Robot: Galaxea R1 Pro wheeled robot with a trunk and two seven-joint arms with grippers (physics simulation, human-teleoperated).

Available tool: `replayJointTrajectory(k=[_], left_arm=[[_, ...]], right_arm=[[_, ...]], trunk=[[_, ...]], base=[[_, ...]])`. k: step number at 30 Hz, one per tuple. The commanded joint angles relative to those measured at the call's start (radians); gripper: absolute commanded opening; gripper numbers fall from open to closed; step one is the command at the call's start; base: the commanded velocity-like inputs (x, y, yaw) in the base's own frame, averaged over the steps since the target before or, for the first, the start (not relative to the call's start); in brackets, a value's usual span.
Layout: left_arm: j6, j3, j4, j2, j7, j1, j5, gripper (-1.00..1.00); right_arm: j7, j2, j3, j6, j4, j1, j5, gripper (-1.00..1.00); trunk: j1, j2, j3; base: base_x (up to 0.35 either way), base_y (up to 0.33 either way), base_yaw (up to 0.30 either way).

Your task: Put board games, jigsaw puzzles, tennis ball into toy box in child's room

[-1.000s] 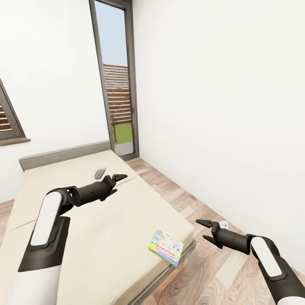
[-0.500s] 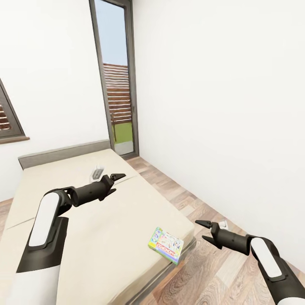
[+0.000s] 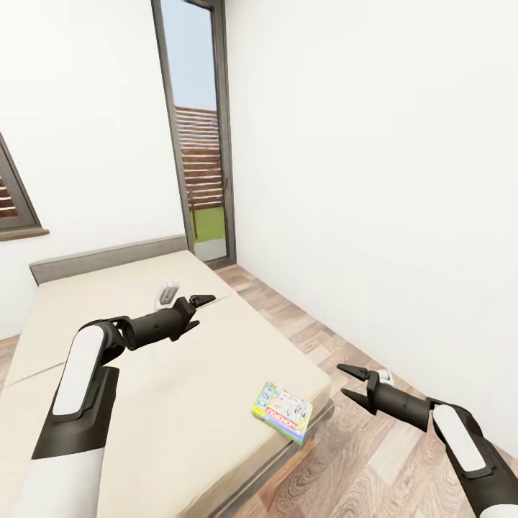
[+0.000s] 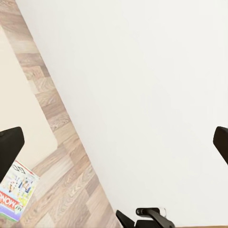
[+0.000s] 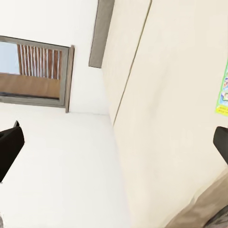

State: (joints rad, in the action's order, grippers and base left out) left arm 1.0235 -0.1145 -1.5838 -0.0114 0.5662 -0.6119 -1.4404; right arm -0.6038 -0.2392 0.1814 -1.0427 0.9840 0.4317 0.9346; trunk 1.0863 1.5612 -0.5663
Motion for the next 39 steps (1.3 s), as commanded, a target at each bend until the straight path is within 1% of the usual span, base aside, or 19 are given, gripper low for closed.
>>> replayJointTrajectory(k=[1,8,11,17,18,19,21,25,34,39], left_arm=[[0.004,-0.002,0.0,-0.001,0.01,-0.001,-0.011,1.0],[0.005,-0.002,0.002,0.0,0.009,-0.001,-0.012,1.0],[0.005,-0.001,0.002,0.0,0.009,-0.002,-0.012,1.0],[0.006,-0.001,0.002,0.001,0.008,-0.002,-0.012,1.0],[0.006,-0.001,0.002,0.001,0.008,-0.002,-0.012,1.0],[0.006,-0.001,0.002,0.001,0.009,-0.002,-0.012,1.0],[0.006,-0.001,0.002,0.001,0.009,-0.002,-0.011,1.0],[0.006,-0.001,0.002,0.001,0.009,-0.002,-0.01,1.0],[0.007,-0.001,0.002,0.002,0.009,-0.002,-0.009,1.0],[0.007,-0.001,0.002,0.001,0.009,-0.002,-0.009,1.0]], right_arm=[[-0.018,-0.001,0.002,-0.004,-0.002,0.002,-0.007,1.0],[-0.044,-0.003,0.004,-0.004,-0.013,0.008,-0.008,1.0],[-0.051,-0.003,0.005,-0.004,-0.039,0.024,-0.007,1.0],[-0.057,0.0,0.004,-0.004,-0.186,0.081,-0.009,1.0],[-0.057,0.0,0.004,-0.004,-0.186,0.081,-0.009,1.0],[-0.057,0.0,0.003,-0.004,-0.225,0.099,-0.01,1.0],[-0.057,0.0,0.003,-0.004,-0.25,0.112,-0.013,1.0],[-0.056,0.001,0.003,-0.004,-0.272,0.123,-0.021,1.0],[-0.055,0.006,0.002,-0.004,-0.295,0.133,-0.066,1.0],[-0.056,0.006,0.002,-0.004,-0.301,0.136,-0.076,1.0]], trunk=[[0.004,0.008,-0.004],[0.031,0.057,-0.026],[0.042,0.078,-0.036],[0.065,0.12,-0.054],[0.069,0.127,-0.058],[0.073,0.134,-0.061],[0.081,0.148,-0.067],[0.096,0.176,-0.079],[0.13,0.239,-0.108],[0.15,0.274,-0.123]], base=[[0.0,0.0,0.0],[0.0,0.0,0.0],[0.0,0.0,0.0],[0.0,0.0,0.0],[0.0,0.0,0.0],[0.0,0.0,0.0],[0.0,0.0,0.0],[0.0,0.0,0.0],[0.0,0.0,0.0],[0.0,0.0,0.0]])
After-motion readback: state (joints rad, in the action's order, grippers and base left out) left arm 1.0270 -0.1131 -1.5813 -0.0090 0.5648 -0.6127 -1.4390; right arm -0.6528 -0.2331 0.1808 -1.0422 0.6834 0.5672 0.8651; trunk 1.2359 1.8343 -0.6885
